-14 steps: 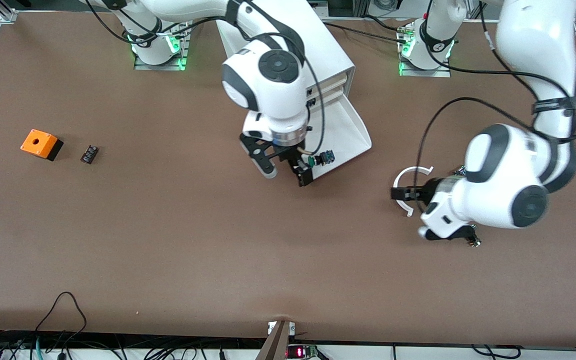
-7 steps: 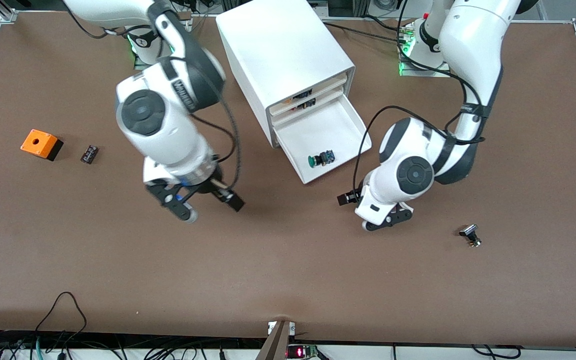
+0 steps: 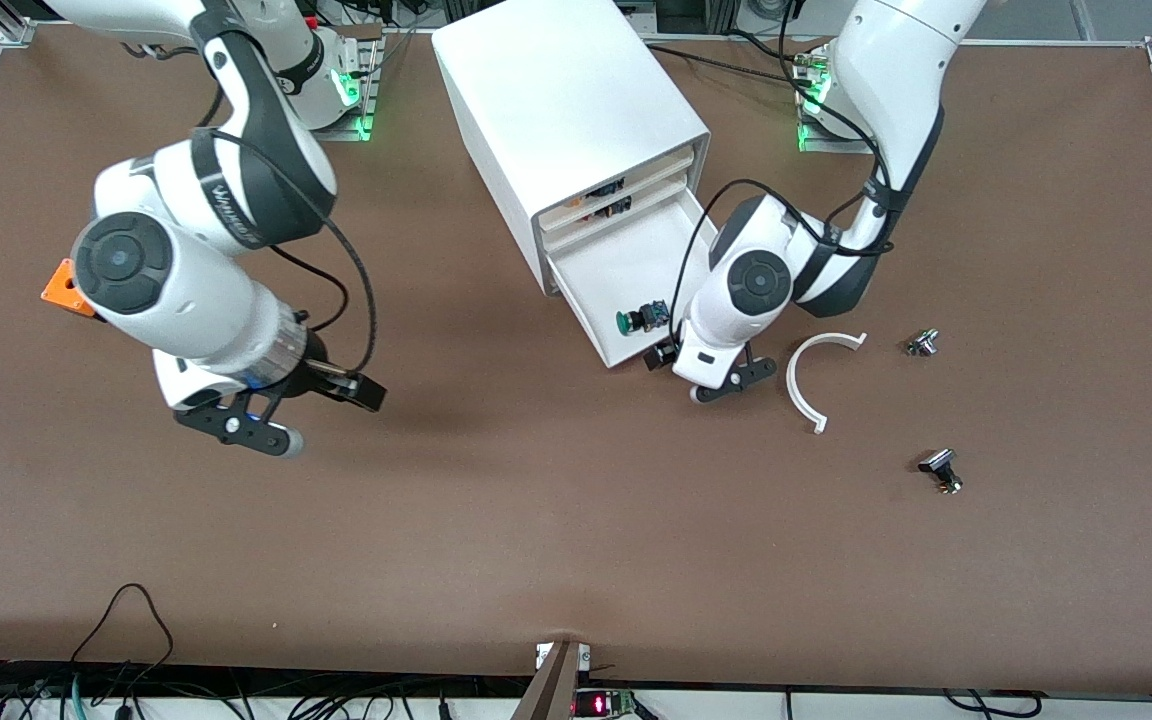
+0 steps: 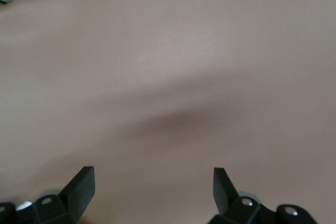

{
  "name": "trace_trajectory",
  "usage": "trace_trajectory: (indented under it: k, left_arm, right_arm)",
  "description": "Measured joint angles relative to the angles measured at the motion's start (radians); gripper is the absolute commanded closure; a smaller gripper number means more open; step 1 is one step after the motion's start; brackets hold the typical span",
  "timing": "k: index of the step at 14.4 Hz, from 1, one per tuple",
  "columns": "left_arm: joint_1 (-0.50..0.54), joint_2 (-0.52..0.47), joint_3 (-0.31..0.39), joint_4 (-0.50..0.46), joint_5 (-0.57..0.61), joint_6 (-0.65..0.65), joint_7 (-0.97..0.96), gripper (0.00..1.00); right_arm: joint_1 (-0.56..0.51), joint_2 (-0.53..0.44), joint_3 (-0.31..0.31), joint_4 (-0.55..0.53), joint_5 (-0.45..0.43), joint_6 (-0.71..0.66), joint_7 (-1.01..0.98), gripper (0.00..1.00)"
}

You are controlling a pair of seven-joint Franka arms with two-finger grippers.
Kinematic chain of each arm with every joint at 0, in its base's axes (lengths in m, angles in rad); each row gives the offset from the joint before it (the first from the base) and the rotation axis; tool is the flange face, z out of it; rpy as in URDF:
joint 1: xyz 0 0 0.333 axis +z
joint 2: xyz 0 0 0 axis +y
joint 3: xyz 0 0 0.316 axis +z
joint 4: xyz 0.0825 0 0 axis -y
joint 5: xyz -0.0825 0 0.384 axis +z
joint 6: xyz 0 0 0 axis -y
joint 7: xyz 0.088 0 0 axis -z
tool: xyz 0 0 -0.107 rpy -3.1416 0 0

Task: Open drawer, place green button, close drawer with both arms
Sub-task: 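Withdraw the right gripper while the left gripper pushes the drawer shut, then push the drawer fully closed with the left gripper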

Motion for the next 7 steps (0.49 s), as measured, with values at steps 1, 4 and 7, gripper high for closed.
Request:
trace_trajectory:
  k: [1, 4, 7]
  left_arm:
    - [-0.006, -0.004, -0.003, -0.013, 0.0, 0.0, -0.003, 0.01]
    - [-0.006, -0.007, -0.037, -0.024, 0.0, -0.036, -0.003, 0.01]
    - [-0.008, -0.007, -0.093, -0.026, 0.0, -0.094, -0.007, 0.01]
  right_arm:
    - [-0.011, -0.031, -0.009, -0.033, 0.0, 0.001, -0.041, 0.0]
    - [-0.068, -0.146, -0.015, -0.167, -0.001, 0.031, -0.136, 0.0]
    - [-0.122, -0.271, -0.017, -0.313, -0.001, 0.065, -0.234, 0.0]
